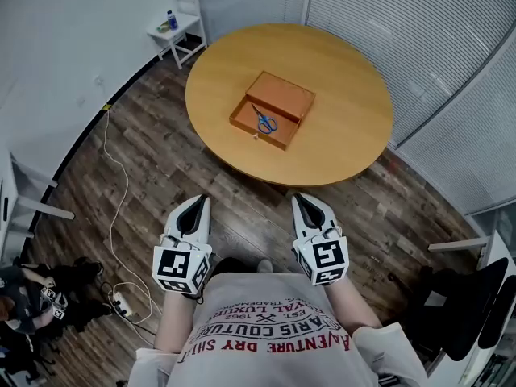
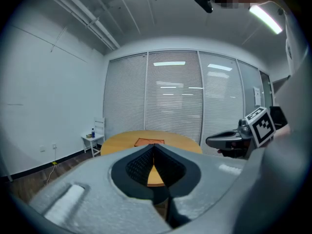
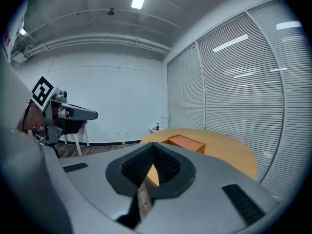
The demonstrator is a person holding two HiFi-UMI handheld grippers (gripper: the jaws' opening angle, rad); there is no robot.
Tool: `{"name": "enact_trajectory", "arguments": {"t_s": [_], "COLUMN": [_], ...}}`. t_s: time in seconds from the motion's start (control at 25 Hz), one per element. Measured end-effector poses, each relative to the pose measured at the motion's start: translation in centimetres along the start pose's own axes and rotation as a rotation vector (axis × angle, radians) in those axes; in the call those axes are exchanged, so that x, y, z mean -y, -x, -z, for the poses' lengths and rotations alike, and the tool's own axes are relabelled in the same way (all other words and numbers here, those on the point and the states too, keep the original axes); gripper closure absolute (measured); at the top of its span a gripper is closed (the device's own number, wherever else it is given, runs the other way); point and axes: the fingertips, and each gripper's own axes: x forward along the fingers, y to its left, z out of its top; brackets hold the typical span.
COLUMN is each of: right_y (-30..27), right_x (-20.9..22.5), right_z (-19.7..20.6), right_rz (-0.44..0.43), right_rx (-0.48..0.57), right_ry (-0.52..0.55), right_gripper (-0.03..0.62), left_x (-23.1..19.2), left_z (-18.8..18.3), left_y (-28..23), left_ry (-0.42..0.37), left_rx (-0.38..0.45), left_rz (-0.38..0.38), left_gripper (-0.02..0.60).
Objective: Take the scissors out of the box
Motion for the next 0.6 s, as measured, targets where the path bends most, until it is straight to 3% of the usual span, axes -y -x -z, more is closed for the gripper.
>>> {"name": "enact_trajectory", "arguments": {"t_s": [0.6], "right_y": [-9.2], "right_x": [4.3], "right_z": [-0.2], "right_rz": [0.098], "right_rx": [-0.058], "right_ry": [-0.011], "right_gripper": [0.585], "left_x": [-5.5], "left_z": [-0.4], "left_y": [-11.6], "left_ry": [0.023], "left_rx": [-0.017], "left_rz": [0.116], "left_gripper": [0.571]}}
